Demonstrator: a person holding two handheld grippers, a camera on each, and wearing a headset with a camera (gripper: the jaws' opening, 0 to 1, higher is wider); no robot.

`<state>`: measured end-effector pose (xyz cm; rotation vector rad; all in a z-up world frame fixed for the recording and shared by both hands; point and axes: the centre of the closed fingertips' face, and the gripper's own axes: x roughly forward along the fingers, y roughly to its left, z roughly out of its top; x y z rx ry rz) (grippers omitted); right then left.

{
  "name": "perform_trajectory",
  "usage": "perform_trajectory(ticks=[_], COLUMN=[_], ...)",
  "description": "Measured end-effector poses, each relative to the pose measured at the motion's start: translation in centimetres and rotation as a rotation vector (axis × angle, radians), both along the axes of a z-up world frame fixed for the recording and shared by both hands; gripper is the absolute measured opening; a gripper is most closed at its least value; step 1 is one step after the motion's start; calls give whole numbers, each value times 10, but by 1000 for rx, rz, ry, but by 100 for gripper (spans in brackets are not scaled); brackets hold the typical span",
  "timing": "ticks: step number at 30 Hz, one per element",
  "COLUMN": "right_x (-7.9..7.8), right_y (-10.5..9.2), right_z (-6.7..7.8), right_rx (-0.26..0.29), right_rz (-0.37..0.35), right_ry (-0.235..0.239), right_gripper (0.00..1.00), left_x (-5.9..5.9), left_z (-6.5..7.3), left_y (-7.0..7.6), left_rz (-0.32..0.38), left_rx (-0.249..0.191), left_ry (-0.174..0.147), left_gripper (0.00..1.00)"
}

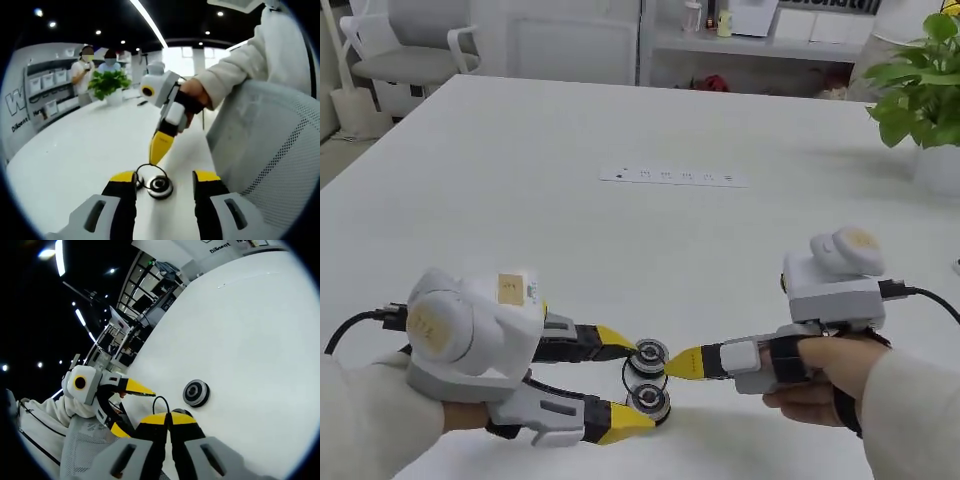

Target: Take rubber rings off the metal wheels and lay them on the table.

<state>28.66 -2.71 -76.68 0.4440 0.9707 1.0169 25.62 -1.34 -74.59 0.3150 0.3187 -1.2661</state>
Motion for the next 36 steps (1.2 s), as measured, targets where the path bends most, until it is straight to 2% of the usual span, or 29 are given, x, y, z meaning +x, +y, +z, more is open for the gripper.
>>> perform_trajectory(ticks=[3,6,10,12,13,15,19,25,29,36], right_x=[0,0,0,0,0,1,1,0,-4,-7], right_y=[0,1,3,4,4,5,6,11,17,22], right_z=[0,2,7,9,10,12,15,21,26,25], right_rx=[-3,4,17,22,25,32,39,57,60,54], right_rz=[2,2,2,3,4,2,1,4,22,41], right_ry=[-3,-5,-11,-15,-18,-20,-27,-38,-51,-59], right_gripper=[0,0,0,0,0,0,0,0,0,0], left_x=[-2,-6,-8,-8,-6,-5,-3,-6,-6,-5], left_z=[-1,-2,5,8,9,12,18,21,27,31], left_y=[-1,0,1,2,4,7,14,26,33,50], left_rz=[-7,-27,-31,-29,-27,-18,4,30,58,124], left_rx=[5,26,14,13,17,20,2,14,-6,-37], left_ry=[16,6,21,16,1,-5,-2,-12,-9,-15], left_gripper=[55,62,66,68,69,70,73,76,78,79])
